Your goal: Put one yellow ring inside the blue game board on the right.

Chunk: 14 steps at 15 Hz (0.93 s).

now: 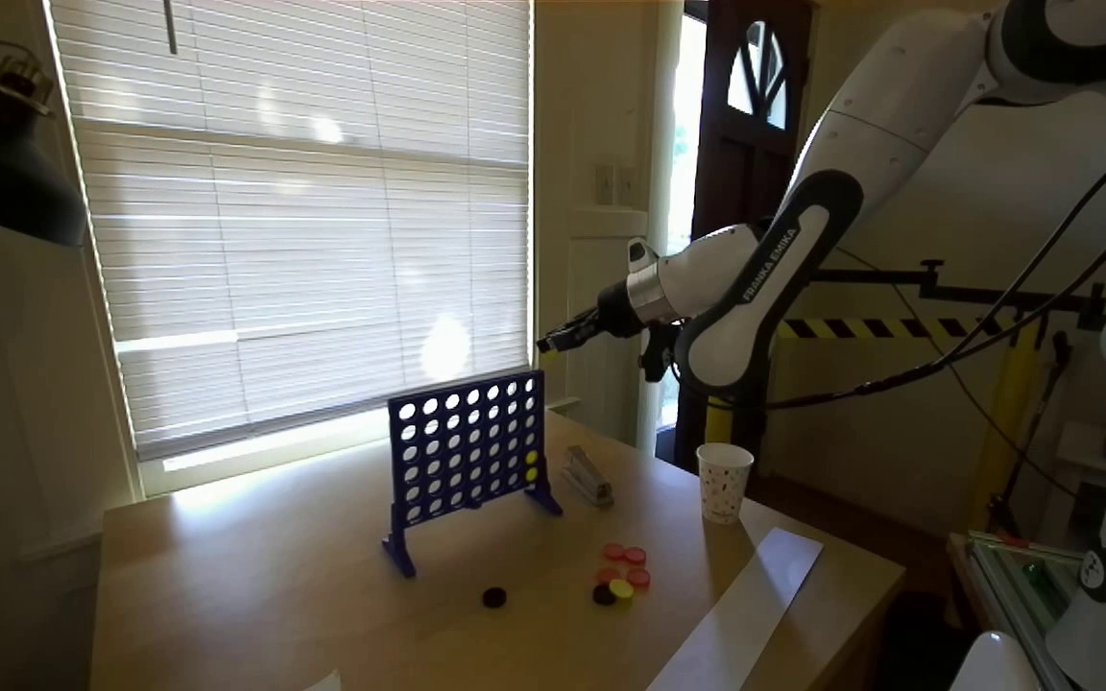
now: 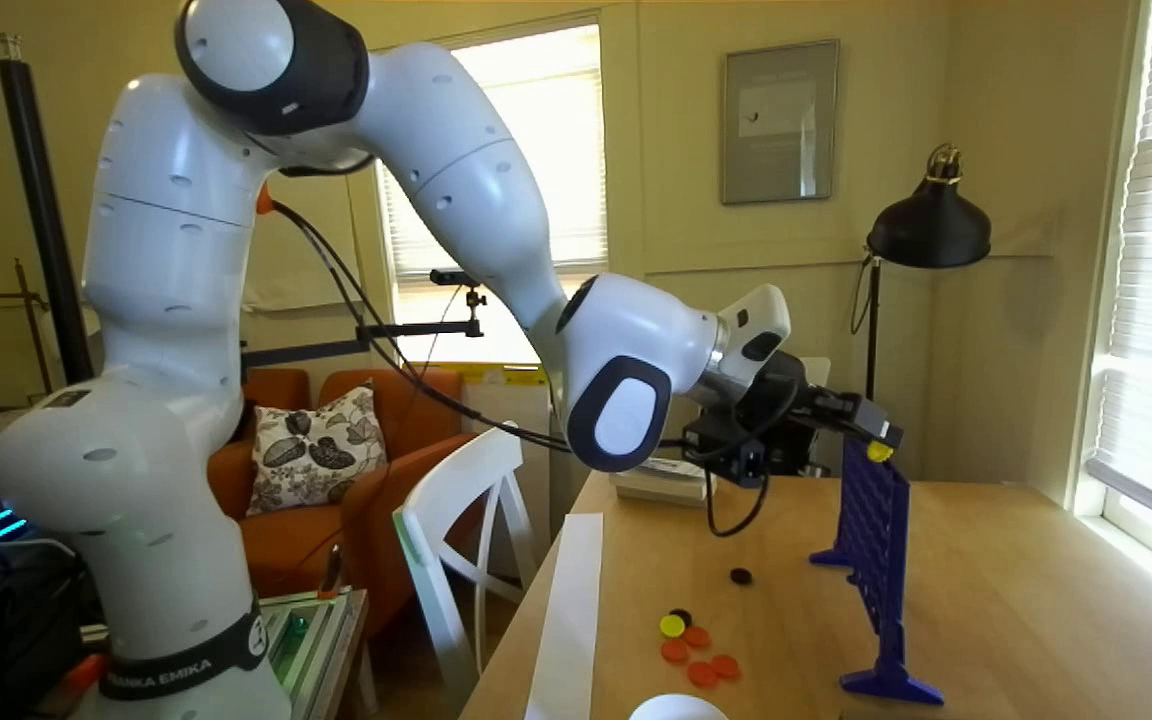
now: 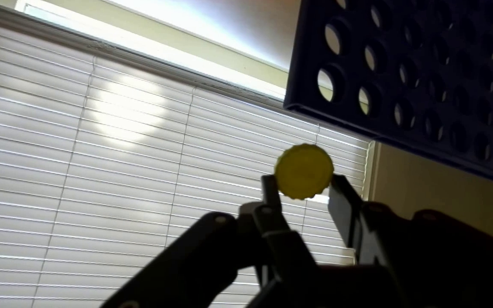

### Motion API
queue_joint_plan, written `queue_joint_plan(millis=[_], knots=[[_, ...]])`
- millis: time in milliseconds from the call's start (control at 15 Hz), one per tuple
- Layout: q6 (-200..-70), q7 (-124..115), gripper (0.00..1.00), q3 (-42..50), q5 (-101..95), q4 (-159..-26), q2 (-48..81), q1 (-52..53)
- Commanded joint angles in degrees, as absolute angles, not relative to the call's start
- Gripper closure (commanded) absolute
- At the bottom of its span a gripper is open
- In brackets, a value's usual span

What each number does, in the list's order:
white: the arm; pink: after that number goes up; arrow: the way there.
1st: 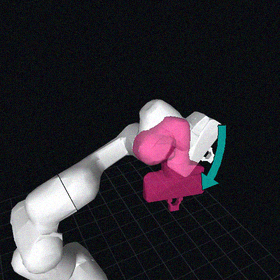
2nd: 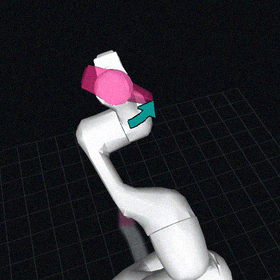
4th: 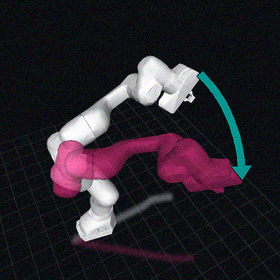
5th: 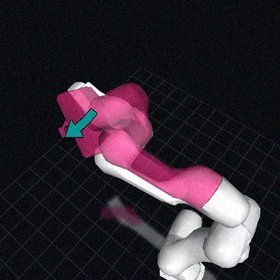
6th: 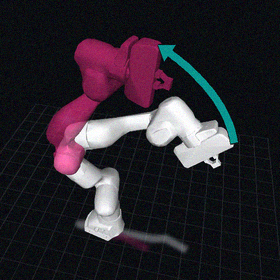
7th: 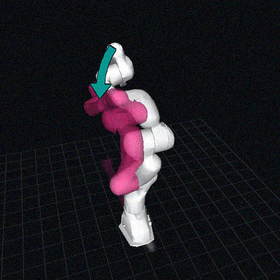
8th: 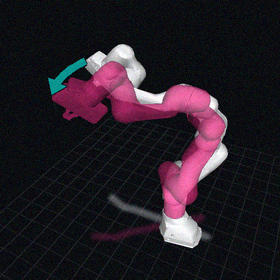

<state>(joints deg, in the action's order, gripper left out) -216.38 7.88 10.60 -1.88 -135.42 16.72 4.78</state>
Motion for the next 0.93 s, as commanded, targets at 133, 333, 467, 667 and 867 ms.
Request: queue_joint_plan(millis=[133,333,467,667,867], knots=[[-219.8,11.8,0.91,11.8,5.5,-134.2,18.7,7.7],[-220.3,12.4,0.91,11.7,7.9,-133.7,19.5,8.6],[-220.4,12.8,0.91,11.7,9.4,-133.1,20.2,9.3],[-220.3,13.1,0.91,11.8,11.3,-131.6,21.4,10.2],[-220.3,13.8,0.91,12.1,13.2,-130.1,22.7,11.1]])
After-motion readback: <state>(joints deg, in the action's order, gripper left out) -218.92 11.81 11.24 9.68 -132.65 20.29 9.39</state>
